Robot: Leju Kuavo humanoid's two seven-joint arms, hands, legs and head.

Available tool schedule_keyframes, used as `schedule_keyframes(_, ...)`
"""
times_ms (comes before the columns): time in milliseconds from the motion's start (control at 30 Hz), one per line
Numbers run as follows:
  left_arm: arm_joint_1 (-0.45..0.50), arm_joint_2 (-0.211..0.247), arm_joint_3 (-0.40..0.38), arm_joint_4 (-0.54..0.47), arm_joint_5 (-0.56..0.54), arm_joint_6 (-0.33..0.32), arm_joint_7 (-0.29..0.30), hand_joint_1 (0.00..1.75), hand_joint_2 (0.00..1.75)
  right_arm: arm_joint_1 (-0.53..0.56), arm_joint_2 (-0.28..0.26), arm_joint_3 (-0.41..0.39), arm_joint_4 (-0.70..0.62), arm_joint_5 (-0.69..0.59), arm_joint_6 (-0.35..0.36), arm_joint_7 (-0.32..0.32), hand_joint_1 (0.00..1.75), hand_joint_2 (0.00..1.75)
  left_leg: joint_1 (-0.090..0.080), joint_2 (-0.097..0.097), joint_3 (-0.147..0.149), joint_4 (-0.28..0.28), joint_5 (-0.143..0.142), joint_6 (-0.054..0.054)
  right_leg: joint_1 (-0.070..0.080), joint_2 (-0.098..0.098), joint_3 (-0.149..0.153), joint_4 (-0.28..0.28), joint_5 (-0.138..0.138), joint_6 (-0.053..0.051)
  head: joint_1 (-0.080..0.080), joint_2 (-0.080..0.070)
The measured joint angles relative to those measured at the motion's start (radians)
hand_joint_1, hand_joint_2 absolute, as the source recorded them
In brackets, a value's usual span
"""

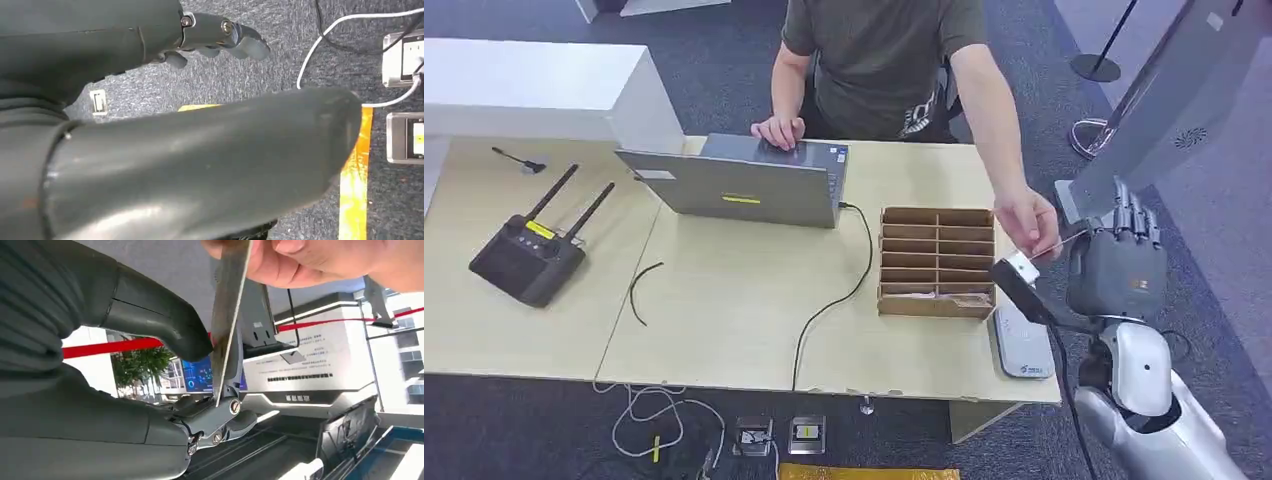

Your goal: Pass the card to the sensor for recognition and then transmit it.

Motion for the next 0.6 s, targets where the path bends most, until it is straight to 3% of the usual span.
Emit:
schedule_keyframes(100,-0.001,0.0,0.0,0.0,-0.005,-0.007,0.0,0.0,0.0,-0.002,0.005,0.0,0.011,-0.003,-0.008,0.001,1.75,1.75,0.0,0.0,0.0,0.0,0.0,0.0,0.0,0.0,0.0,0.0,0.0,0.0,0.0,0.0)
schedule_keyframes(133,-0.001,0.0,0.0,0.0,-0.006,-0.008,0.0,0.0,0.0,-0.002,0.007,0.0,0.014,-0.006,-0.011,0.001,1.57,1.75,0.0,0.0,0.0,0.0,0.0,0.0,0.0,0.0,0.0,0.0,0.0,0.0,0.0,0.0)
schedule_keyframes(167,-0.001,0.0,0.0,0.0,-0.009,-0.009,0.0,0.0,0.0,-0.002,0.009,0.0,0.018,-0.008,-0.014,0.001,0.03,1.75,0.0,0.0,0.0,0.0,0.0,0.0,0.0,0.0,0.0,0.0,0.0,0.0,0.0,0.0)
schedule_keyframes(200,-0.001,0.0,0.0,0.0,-0.012,-0.011,0.002,0.0,0.0,-0.003,0.011,0.0,0.022,-0.009,-0.016,0.001,0.0,1.75,0.0,0.0,0.0,0.0,0.0,0.0,0.0,0.0,0.0,0.0,0.0,0.0,0.0,0.0)
schedule_keyframes(233,-0.001,0.0,0.0,0.0,-0.016,-0.014,0.003,0.0,0.0,-0.003,0.013,0.0,0.026,-0.009,-0.021,0.001,0.0,0.0,0.0,0.0,0.0,0.0,0.0,0.0,0.0,0.0,0.0,0.0,0.0,0.0,0.0,0.0)
schedule_keyframes(600,-0.001,-0.001,0.001,0.0,-0.041,-0.006,0.013,0.0,0.0,0.0,0.032,-0.005,0.062,-0.004,-0.079,0.003,0.0,0.0,0.0,0.0,0.0,0.0,0.0,0.0,0.0,0.0,0.0,0.0,0.0,0.0,0.0,0.0)
